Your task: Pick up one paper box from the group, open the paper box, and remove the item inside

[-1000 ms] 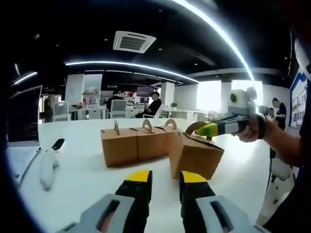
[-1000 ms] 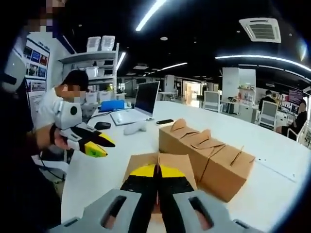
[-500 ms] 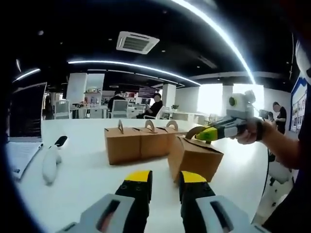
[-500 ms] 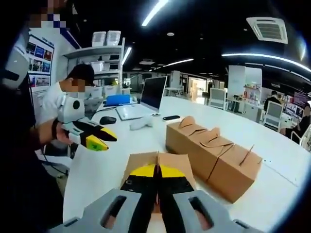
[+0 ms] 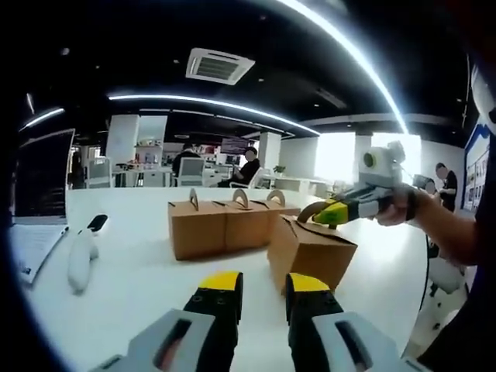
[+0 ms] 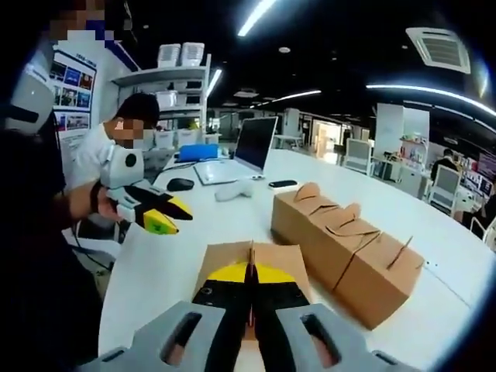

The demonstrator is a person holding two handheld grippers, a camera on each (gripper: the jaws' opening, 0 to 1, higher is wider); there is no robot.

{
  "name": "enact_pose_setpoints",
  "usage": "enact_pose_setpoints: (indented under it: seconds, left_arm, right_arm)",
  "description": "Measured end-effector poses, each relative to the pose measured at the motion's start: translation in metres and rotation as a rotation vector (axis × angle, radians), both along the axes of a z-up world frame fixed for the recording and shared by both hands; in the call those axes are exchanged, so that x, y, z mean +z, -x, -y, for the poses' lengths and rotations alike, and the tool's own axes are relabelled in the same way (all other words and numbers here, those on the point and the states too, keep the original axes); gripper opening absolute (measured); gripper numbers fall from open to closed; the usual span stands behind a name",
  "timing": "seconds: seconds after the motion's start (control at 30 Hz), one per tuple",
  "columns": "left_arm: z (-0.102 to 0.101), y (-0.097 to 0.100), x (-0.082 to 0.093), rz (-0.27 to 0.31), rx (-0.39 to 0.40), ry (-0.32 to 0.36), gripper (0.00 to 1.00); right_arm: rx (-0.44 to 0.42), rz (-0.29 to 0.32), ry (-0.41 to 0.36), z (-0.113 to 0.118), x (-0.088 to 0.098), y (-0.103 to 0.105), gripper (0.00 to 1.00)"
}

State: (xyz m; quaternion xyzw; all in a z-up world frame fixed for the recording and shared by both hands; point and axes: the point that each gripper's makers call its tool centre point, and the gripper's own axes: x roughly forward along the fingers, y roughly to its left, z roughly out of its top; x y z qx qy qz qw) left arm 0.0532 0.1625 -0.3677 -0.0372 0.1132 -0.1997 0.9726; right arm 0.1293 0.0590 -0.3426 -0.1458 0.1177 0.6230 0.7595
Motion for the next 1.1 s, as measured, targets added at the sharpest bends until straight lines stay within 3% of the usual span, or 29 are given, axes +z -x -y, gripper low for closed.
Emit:
enact_pose_setpoints:
  seconds: [0.83, 1.1]
  left_arm:
    - [-0.005, -0.002, -0.010, -0.021, 0.005, 0.016, 0.25]
    - [-0.005, 0.000, -0.009, -0.016, -0.004, 0.018, 0.25]
  right_arm:
    - [0.146, 0.051, 0.097, -0.005, -0.001, 0.017, 0.02]
    - [0.240, 0.087, 0.139, -0.006, -0.003, 0.028, 0.02]
